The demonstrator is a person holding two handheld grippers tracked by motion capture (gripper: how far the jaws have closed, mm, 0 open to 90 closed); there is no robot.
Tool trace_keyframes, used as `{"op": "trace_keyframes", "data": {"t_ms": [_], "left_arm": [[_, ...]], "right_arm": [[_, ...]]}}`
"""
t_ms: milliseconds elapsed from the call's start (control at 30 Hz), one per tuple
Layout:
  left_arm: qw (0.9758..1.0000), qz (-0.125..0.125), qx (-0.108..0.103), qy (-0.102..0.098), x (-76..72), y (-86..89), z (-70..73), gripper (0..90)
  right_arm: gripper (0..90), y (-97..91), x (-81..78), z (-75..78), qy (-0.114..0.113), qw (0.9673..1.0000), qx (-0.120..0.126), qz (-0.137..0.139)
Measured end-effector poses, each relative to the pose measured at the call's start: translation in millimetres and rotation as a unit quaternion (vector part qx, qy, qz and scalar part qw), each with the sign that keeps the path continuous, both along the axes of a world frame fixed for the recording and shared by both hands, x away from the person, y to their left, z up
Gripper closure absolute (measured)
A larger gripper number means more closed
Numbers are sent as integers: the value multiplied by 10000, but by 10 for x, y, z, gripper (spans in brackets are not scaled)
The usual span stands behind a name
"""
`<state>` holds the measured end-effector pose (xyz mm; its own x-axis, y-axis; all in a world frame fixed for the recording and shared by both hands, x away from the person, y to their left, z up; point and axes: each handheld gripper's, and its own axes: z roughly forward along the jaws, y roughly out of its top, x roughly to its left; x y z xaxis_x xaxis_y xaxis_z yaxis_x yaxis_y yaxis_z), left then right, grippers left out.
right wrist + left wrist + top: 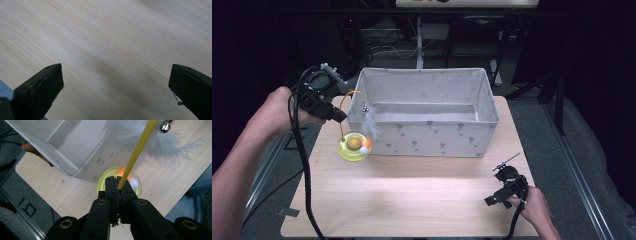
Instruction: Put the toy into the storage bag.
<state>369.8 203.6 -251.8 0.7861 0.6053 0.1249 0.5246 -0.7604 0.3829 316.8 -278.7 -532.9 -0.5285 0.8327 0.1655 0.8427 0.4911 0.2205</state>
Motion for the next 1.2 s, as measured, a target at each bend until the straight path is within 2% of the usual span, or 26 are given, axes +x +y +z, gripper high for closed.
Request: {"op": "trace_keyframes", "data": {"t_ms": [133,300,367,433,467,667,833,1033,1133,1200], "left_arm": [[10000,-32,-59,-13,24,-16,38,884],[9999,-101,-66,-82,48,-87,115,884],[9998,-130,-65,-107,70,-118,147,884],[9998,-157,-87,-133,88,-147,180,884],[9997,-162,-109,-143,89,-160,202,884],[9995,-211,-74,-223,90,-213,357,884],[9993,-187,-98,-314,129,-222,453,884],[9994,-160,-129,-289,206,-251,490,884],[9993,-166,-154,-309,244,-261,560,884],[9991,-116,-191,-357,283,-257,613,884]], "right_arm": [[0,-5,-6,0,-30,9999,74,-84],[0,4,-5,4,-15,10000,24,-71],[0,2,-4,-5,-42,9999,112,-104],[0,2,-3,2,-22,9999,85,-70],[0,4,-4,6,-14,10000,20,-51],[0,-22,-12,31,-47,9999,66,-60],[0,-35,-4,15,-34,9999,71,-94],[0,-3,-10,17,-40,9999,83,-50],[0,-13,-7,18,-24,10000,42,-49],[0,-15,-6,10,-21,9999,103,-86]]}}
